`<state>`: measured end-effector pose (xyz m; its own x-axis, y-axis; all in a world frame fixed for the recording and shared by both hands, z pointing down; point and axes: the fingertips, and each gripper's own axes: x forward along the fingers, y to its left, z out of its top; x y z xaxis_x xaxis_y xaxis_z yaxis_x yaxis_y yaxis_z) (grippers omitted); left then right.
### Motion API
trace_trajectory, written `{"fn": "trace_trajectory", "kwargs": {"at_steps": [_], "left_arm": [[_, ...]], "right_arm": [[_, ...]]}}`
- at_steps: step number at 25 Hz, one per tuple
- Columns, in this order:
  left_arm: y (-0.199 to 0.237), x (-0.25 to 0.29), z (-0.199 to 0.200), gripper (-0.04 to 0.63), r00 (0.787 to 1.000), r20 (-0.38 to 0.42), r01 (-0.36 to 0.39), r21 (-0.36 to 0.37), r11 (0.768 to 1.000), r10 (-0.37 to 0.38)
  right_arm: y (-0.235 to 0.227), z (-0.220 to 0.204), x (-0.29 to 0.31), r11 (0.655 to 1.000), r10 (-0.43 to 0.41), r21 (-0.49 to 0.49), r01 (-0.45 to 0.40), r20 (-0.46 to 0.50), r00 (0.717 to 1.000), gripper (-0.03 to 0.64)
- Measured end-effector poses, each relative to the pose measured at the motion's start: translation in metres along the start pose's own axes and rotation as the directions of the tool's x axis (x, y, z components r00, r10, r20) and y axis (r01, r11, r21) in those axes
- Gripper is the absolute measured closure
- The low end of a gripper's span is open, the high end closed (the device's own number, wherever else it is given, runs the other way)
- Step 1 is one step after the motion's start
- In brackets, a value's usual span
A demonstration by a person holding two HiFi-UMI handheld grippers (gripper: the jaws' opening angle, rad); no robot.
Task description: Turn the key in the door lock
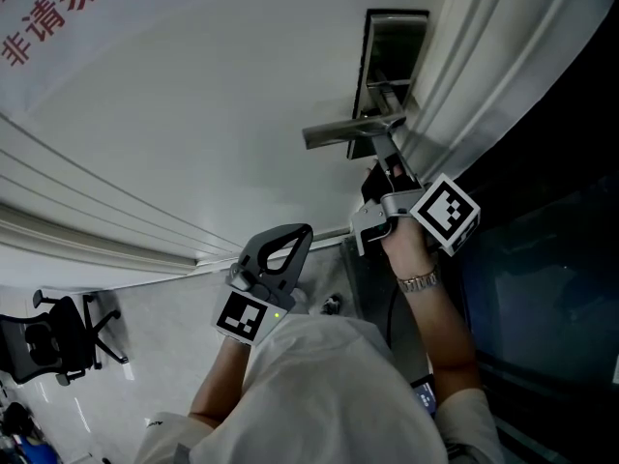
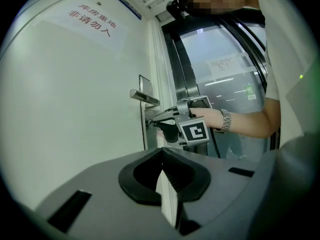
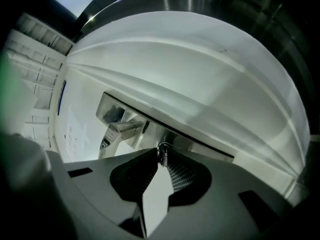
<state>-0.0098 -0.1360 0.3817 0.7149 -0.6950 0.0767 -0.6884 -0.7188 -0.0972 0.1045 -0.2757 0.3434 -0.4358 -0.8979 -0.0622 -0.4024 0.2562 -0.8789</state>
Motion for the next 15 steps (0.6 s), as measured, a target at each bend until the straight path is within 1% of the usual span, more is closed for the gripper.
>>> {"fn": "trace_trajectory", "kwargs": {"at_steps": [2, 4, 5, 7, 8, 9, 10, 12, 13, 15], "left_arm": [[0.001, 0.0, 0.0, 0.592, 1.0, 0.0, -0.004, -0.004, 1.0, 0.004], [0.002, -0.001, -0.001, 0.592, 1.0, 0.0, -0.004, -0.002, 1.0, 0.004], [0.001, -0.001, -0.002, 0.592, 1.0, -0.001, -0.002, -0.001, 1.0, 0.002], [-0.002, -0.001, -0.004, 0.592, 1.0, -0.004, 0.004, -0.005, 1.0, -0.004], [-0.003, -0.001, -0.005, 0.592, 1.0, -0.005, 0.008, -0.008, 1.0, -0.008], [-0.004, 0.0, -0.006, 0.592, 1.0, -0.006, 0.011, -0.01, 1.0, -0.011], [-0.005, 0.0, -0.007, 0.592, 1.0, -0.007, 0.012, -0.012, 1.0, -0.012], [-0.005, 0.001, -0.007, 0.592, 1.0, -0.005, 0.013, -0.014, 1.0, -0.014], [-0.004, 0.001, -0.006, 0.592, 1.0, -0.002, 0.013, -0.014, 1.0, -0.013], [-0.003, 0.001, -0.006, 0.592, 1.0, 0.001, 0.01, -0.014, 1.0, -0.01]], "right_arm": [[0.003, -0.002, -0.002, 0.995, 0.011, -0.095, -0.013, -0.022, 1.0, 0.556], [0.004, -0.005, -0.005, 0.974, 0.014, -0.224, -0.025, -0.051, 0.999, 0.537], [0.004, -0.005, -0.006, 0.955, 0.007, -0.296, -0.026, -0.064, 0.998, 0.529], [0.003, -0.007, -0.01, 0.9, -0.016, -0.435, -0.024, -0.087, 0.996, 0.528], [0.002, -0.007, -0.011, 0.863, -0.034, -0.505, -0.019, -0.096, 0.995, 0.528], [0.002, -0.008, -0.012, 0.816, -0.058, -0.578, -0.011, -0.101, 0.993, 0.528], [0.001, -0.009, -0.013, 0.758, -0.085, -0.653, -0.003, -0.104, 0.991, 0.528], [0.0, -0.011, -0.014, 0.623, -0.134, -0.782, 0.002, -0.104, 0.986, 0.528], [0.0, -0.014, -0.015, 0.558, -0.15, -0.83, -0.004, -0.106, 0.983, 0.528], [0.001, -0.019, -0.018, 0.453, -0.169, -0.891, -0.024, -0.113, 0.979, 0.528]]}}
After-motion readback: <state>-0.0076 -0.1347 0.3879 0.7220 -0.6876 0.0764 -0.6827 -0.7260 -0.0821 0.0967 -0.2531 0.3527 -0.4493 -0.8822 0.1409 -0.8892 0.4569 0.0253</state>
